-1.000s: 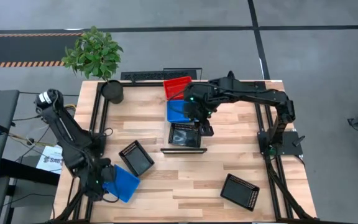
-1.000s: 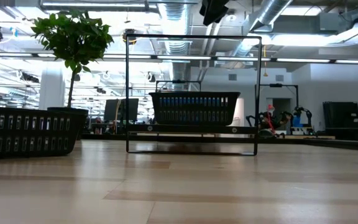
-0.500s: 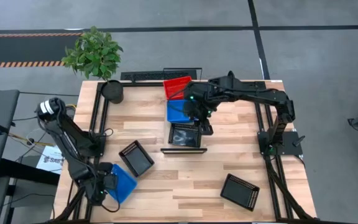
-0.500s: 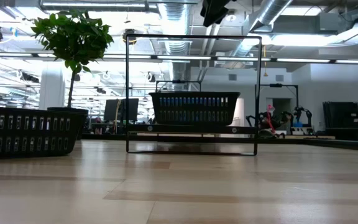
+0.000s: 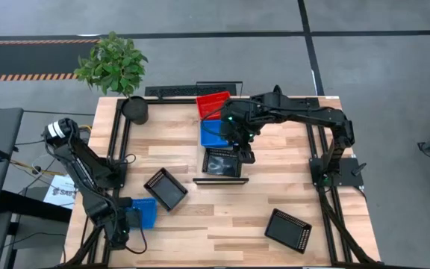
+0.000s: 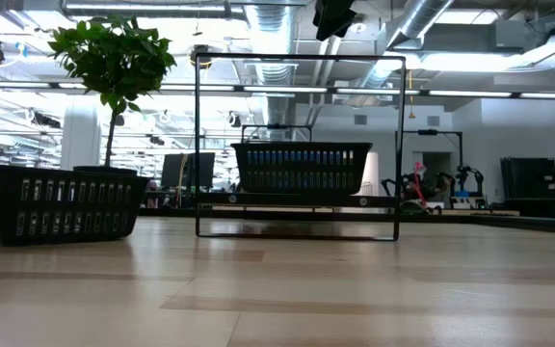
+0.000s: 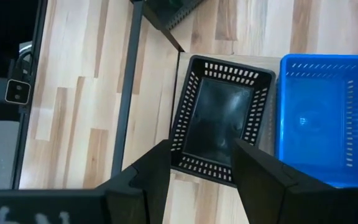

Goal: Stack baskets on shelf by color
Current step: Stack the blue bin on the blue bin on the shelf

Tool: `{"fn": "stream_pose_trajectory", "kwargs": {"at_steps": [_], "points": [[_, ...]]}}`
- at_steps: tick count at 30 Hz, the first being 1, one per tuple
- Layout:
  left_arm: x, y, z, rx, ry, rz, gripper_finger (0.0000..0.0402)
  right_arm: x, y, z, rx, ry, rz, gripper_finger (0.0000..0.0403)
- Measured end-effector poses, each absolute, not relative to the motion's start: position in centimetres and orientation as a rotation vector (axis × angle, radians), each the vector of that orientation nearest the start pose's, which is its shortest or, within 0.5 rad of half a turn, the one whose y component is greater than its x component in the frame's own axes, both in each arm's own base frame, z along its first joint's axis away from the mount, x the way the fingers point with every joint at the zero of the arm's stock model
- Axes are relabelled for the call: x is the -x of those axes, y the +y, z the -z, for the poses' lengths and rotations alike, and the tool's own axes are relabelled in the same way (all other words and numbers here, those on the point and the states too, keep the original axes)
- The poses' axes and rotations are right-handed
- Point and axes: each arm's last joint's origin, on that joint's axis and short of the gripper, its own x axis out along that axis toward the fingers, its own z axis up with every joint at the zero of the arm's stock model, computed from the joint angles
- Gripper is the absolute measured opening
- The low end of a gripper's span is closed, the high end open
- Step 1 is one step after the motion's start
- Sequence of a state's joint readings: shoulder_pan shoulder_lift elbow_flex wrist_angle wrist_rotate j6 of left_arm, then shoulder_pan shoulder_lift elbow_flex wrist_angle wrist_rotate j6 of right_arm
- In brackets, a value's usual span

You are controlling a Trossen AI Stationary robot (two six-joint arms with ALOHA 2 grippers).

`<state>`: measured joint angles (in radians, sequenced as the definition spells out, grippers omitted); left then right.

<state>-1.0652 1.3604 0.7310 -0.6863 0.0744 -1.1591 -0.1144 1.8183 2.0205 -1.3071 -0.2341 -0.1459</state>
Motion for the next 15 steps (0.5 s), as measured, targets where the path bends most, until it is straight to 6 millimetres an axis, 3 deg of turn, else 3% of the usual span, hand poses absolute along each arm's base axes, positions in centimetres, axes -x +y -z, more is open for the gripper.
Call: {"fn": "stream_pose_trajectory", "kwargs": {"at_steps": [7, 15], "points": [[-13.1, -19.7, -21.6, 0.311, 1.431, 0.051, 0.0000, -35.7, -1.7, -38.3, -0.032, 1.057, -0.232, 0.0186], [-16.9, -15.2, -26.8, 0.174, 1.366, -0.182, 0.0000, -36.6, 3.5, -38.8, 0.062, 0.942, -0.358, 0.0186]]}}
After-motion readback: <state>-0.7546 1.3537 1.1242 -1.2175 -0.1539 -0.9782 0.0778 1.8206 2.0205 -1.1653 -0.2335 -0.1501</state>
